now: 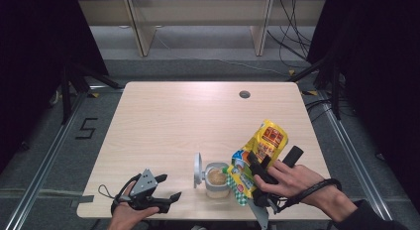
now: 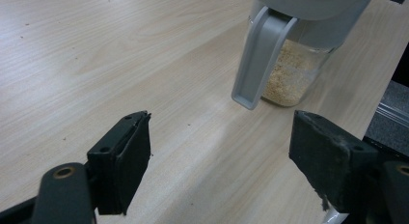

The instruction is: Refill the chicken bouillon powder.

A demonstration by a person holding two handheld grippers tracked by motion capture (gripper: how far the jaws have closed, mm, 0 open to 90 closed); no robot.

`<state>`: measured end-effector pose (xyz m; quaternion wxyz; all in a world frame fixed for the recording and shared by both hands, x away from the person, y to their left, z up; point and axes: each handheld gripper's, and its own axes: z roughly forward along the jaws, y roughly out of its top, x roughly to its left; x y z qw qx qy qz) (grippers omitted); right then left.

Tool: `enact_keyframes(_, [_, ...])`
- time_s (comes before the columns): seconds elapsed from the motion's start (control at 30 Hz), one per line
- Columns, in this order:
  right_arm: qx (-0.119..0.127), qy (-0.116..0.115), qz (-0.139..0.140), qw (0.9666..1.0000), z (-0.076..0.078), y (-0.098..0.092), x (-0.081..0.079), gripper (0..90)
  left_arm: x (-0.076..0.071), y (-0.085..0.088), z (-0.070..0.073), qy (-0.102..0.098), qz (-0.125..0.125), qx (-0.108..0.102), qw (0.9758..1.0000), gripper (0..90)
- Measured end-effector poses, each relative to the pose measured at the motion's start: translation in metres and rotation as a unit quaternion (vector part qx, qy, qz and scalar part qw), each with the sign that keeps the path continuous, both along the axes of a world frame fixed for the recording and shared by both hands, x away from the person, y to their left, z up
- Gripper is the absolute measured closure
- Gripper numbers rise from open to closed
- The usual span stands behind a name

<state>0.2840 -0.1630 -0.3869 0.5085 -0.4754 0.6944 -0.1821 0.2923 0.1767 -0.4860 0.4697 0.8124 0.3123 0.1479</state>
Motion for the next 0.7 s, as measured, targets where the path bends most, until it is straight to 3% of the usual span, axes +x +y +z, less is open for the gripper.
enact_keyframes(0.67, [-0.005,-0.002,0.002,1.0000,-0.0005,0.0004,-0.0012,71.1,-0.0001,0.0001,0.0002,-0.001,0.000,0.000,1.0000,21.9])
enact_keyframes(0.7, [-0.005,-0.002,0.001,1.0000,-0.0006,0.0004,-0.0012,71.3,-0.0006,-0.0012,-0.0003,0.001,0.004,-0.009,1.0000,21.9])
